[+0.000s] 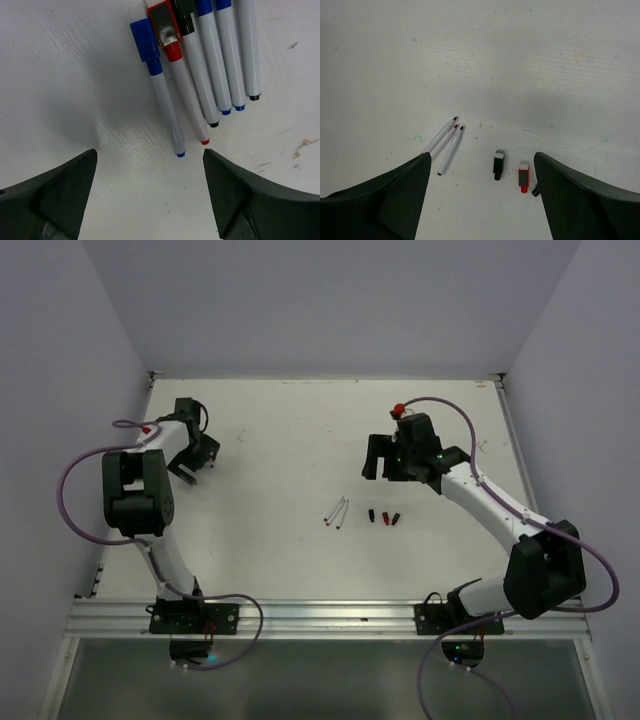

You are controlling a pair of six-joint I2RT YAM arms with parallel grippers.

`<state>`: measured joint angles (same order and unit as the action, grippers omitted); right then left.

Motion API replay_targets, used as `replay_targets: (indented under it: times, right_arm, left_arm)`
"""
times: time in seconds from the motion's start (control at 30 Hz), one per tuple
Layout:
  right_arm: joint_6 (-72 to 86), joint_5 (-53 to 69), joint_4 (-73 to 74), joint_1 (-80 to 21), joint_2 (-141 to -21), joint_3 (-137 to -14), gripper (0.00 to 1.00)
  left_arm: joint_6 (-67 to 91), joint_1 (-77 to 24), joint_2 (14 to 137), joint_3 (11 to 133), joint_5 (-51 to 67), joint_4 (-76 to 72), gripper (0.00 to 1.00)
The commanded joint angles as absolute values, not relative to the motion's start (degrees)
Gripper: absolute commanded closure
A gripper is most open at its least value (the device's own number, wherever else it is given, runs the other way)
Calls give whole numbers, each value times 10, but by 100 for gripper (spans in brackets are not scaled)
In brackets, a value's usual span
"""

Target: Open the pen caps

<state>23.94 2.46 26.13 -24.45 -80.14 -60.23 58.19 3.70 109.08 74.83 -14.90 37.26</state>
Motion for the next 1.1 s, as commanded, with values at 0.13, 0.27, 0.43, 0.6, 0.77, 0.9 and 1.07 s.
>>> replay_targets:
  times: [0.13, 0.27, 0.43, 0.6, 0.77, 0.9, 1.07]
  right_arm:
    - [232, 21, 252, -246, -798, -619, 12]
    - [236, 21, 250, -247, -795, -615, 12]
    - [236, 18, 251, -246, -788, -616, 12]
    - [234, 11, 252, -245, -785, -617, 12]
    - [237, 9, 245, -247, -779, -613, 12]
    - [238, 9, 239, -247, -774, -611, 12]
    - [230, -16, 252, -246, -766, -610, 12]
  left_arm:
    - [621, 45, 1124, 801, -183, 438, 15]
    - [628, 45, 1129, 810, -198, 452, 17]
    - [633, 45, 1148, 831, -211, 474, 18]
    - [635, 45, 1172, 861, -236, 508, 26]
    - [638, 44, 1187, 875, -245, 522, 29]
    - [635, 44, 1187, 859, -246, 497, 37]
    - [632, 44, 1184, 831, -240, 475, 61]
